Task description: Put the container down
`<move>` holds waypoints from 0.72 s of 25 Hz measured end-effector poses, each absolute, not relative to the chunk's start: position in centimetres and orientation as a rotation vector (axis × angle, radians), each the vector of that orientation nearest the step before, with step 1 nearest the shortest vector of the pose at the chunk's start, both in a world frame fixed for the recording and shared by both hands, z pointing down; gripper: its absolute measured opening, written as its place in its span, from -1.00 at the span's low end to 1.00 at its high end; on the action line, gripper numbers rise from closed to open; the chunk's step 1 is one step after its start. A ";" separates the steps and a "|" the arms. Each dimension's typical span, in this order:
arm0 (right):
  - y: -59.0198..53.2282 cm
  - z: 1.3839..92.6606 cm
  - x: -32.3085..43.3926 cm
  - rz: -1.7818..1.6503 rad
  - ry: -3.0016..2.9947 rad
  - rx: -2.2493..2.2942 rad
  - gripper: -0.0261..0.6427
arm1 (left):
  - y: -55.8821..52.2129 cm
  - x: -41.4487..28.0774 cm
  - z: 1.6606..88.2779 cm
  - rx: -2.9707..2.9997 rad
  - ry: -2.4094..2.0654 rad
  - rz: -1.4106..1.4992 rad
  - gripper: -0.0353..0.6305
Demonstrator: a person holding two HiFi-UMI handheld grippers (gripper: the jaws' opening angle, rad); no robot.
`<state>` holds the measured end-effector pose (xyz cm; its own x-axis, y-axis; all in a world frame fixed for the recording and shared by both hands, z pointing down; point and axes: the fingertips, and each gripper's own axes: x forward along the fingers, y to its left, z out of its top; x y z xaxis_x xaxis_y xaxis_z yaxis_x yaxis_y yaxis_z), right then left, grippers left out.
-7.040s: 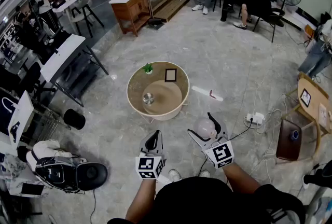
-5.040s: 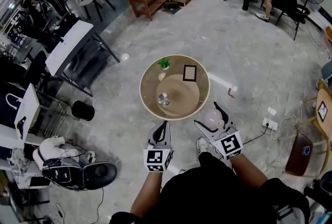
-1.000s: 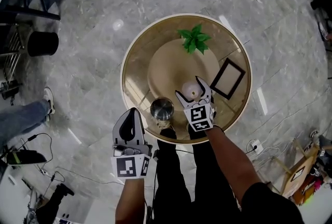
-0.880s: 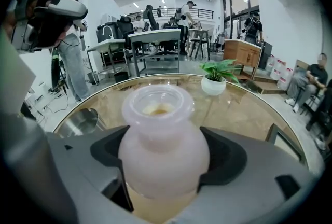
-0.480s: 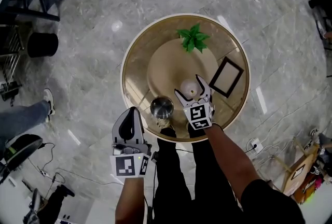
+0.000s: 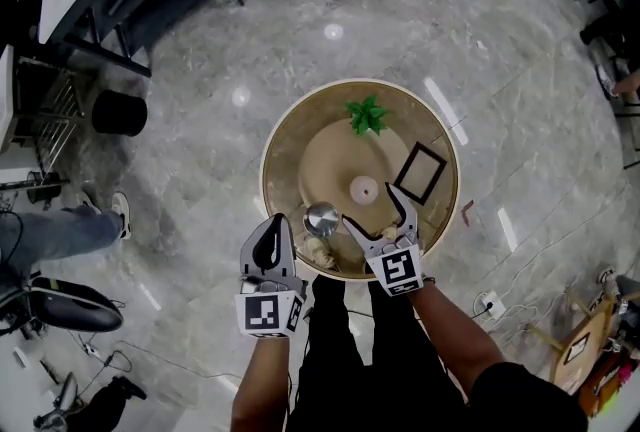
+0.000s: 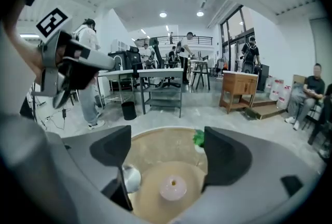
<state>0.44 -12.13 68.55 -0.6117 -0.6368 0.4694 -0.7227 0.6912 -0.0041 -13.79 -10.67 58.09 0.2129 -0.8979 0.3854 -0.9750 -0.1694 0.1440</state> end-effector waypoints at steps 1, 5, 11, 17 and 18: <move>-12.0 66.1 0.6 0.264 -2.485 1.060 0.34 | -10.4 -13.4 56.9 2.147 -1.741 0.299 -0.92; -12.5 57.2 1.0 0.230 -2.574 1.089 0.33 | -10.3 -12.1 52.6 2.186 -1.733 0.287 -0.92; -12.5 44.7 1.5 0.210 -2.725 1.125 0.02 | -10.8 -11.0 46.0 2.285 -1.749 0.271 -0.92; -13.0 34.7 1.8 0.072 -2.827 1.135 -0.22 | -12.4 -10.4 40.6 2.396 -1.750 0.265 -0.92; -13.3 34.0 2.1 0.036 -2.831 1.142 -0.22 | -12.8 -10.3 39.7 2.417 -1.755 0.253 -0.92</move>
<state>2.08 -13.27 33.96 -0.7168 -0.6913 0.0907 -0.6934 0.7205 0.0115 -10.26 -12.79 39.73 0.3036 -0.9273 0.2191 -0.9514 -0.3074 0.0173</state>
